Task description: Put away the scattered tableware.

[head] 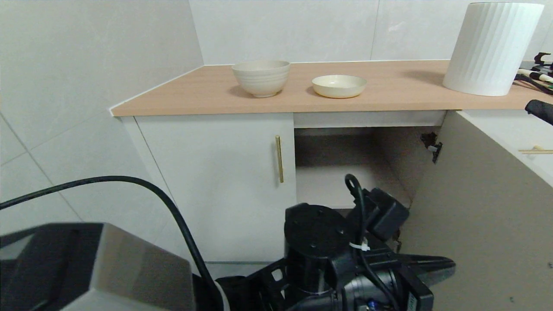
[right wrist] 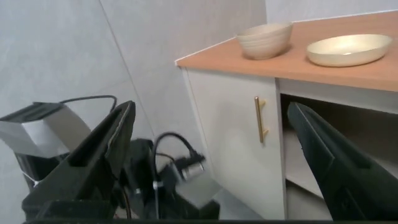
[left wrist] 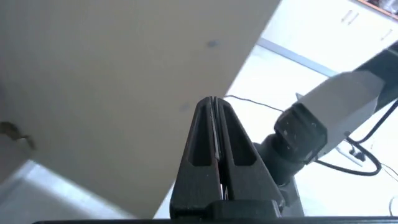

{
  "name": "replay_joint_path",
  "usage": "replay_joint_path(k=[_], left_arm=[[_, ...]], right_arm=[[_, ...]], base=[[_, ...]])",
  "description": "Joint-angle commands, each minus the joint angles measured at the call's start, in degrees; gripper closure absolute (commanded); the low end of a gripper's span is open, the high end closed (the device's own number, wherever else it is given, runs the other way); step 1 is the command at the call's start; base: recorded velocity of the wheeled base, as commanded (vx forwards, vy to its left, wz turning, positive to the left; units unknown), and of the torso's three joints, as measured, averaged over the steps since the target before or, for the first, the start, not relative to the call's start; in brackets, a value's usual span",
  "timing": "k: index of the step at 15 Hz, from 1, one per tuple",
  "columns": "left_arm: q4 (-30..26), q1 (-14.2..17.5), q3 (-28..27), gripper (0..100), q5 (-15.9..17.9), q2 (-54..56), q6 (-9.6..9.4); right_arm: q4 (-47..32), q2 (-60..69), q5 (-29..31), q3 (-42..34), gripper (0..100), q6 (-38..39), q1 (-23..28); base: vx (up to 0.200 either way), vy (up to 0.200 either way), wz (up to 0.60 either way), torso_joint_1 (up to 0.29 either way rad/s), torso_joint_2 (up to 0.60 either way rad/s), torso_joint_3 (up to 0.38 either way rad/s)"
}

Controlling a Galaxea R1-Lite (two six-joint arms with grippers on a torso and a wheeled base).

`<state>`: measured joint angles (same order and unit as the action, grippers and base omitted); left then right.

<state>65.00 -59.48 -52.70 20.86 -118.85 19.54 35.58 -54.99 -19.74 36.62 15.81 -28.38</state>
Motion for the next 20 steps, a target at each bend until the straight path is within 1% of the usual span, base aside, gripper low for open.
replay_joint_path(k=[1, 2, 4, 5, 6, 7, 8, 9, 10, 11, 12, 13, 14, 15, 16, 17, 18, 20], left_arm=[[0.04, 5.07, 2.95, 100, -0.03, 4.76, -0.03], [0.04, 7.97, 4.98, 100, -0.03, 6.87, -0.12], [0.04, 14.04, 9.37, 100, -0.03, 10.92, -0.47], [0.04, 17.03, 11.66, 100, -0.03, 13.64, -0.65], [-0.05, 20.1, 14.38, 100, -0.03, 16.63, -1.52], [-1.28, 23.62, 17.81, 100, -0.03, 20.76, -3.63], [-4.71, 26.69, 20.71, 100, -0.03, 24.98, -5.83], [-8.84, 29.68, 22.38, 100, -0.03, 29.29, -7.15], [-15.34, 32.5, 22.99, 100, -0.03, 34.47, -7.68], [-22.2, 34.52, 22.38, 100, -0.12, 39.22, -7.68], [-29.14, 36.1, 20.71, 100, -0.12, 43.7, -7.68], [-34.24, 37.15, 19.21, 100, -0.29, 46.78, -7.68], [-36.44, 37.86, 18.16, 100, -0.29, 48.01, -7.68], [-38.9, 38.56, 16.66, 100, -0.64, 50.03, -7.68], [-39.07, 38.82, 16.66, 100, -0.73, 50.64, -7.68], [-39.34, 39.44, 16.49, 100, -0.82, 51.96, -7.68], [-39.34, 39.61, 15.61, 100, -0.82, 52.14, -7.68], [-39.95, 40.93, 15.17, 100, -0.82, 53.02, -7.76]], right_arm=[[-0.69, -1.43, -0.04, -0.06, 0, 0.01, -0.01], [-2.98, -1.96, -0.13, -0.06, 0, 0.01, -0.27], [-9.04, -3.19, -1.97, 0.65, 0, 0.01, -3.17], [-10.01, -5.13, -2.15, 1.88, 0, 0.01, -3.61], [-10.01, -7.41, -2.15, 2.84, 0, 0.01, -3.61], [-10.18, -10.22, -2.06, 4.86, 0, 0.01, -3.44], [-10.18, -12.95, -2.06, 6.45, 0, -0.08, -3.35], [-10.27, -15.06, -2.06, 7.85, 0, -0.87, -3.09], [-11.41, -16.81, -2.06, 8.47, 0, -4.03, -2.21], [-13.08, -18.57, -1.62, 9.79, 0, -7.9, -0.8], [-14.67, -20.24, 0.05, 11.72, 0, -9.75, -0.62], [-15.63, -21.39, 3.48, 14.36, 0, -9.66, -0.71], [-15.98, -21.74, 6.11, 15.23, 0, -9.57, -0.8], [-16.07, -21.91, 11.04, 15.41, 0, -8.96, -1.15], [-15.98, -21.65, 11.91, 15.32, 0, -8.96, -1.15], [-16.95, -19.54, 14.73, 14.88, 0, -8.87, -2.47], [-18.62, -18.48, 15.69, 15.06, 0, -8.87, -2.47], [-20.12, -17.52, 15.87, 15.59, 0, -8.87, -2.47]], base=[[0.0, 0.0, 0.0, 0.0, 0.0, 0.0], [0.0, 0.0, 0.0, 0.0, 0.0, 0.0], [0.0, 0.0, 0.0, 0.0, 0.0, 0.0], [0.0, 0.0, 0.0, 0.0, 0.0, 0.0], [0.0, 0.0, 0.0, 0.0, 0.0, 0.0], [0.0, 0.0, 0.0, 0.0, 0.0, 0.0], [0.0, 0.0, 0.0, 0.0, 0.0, 0.0], [0.0, 0.0, 0.0, 0.0, 0.0, 0.0], [0.0, 0.0, 0.0, 0.0, 0.0, 0.0], [0.0, 0.0, 0.0, 0.0, 0.0, 0.0], [0.0, 0.0, 0.0, 0.0, 0.0, 0.0], [0.0, 0.0, 0.0, 0.0, 0.0, 0.0], [0.0, 0.0, 0.0, 0.0, 0.0, 0.0], [0.0, 0.0, 0.0, 0.0, 0.0, 0.0], [0.0, 0.0, 0.0, 0.0, 0.0, 0.0], [0.0, 0.0, 0.0, 0.0, 0.0, 0.0], [0.0, 0.0, 0.0, 0.0, 0.0, 0.0], [0.0, 0.0, 0.0, 0.0, 0.0, 0.0]])
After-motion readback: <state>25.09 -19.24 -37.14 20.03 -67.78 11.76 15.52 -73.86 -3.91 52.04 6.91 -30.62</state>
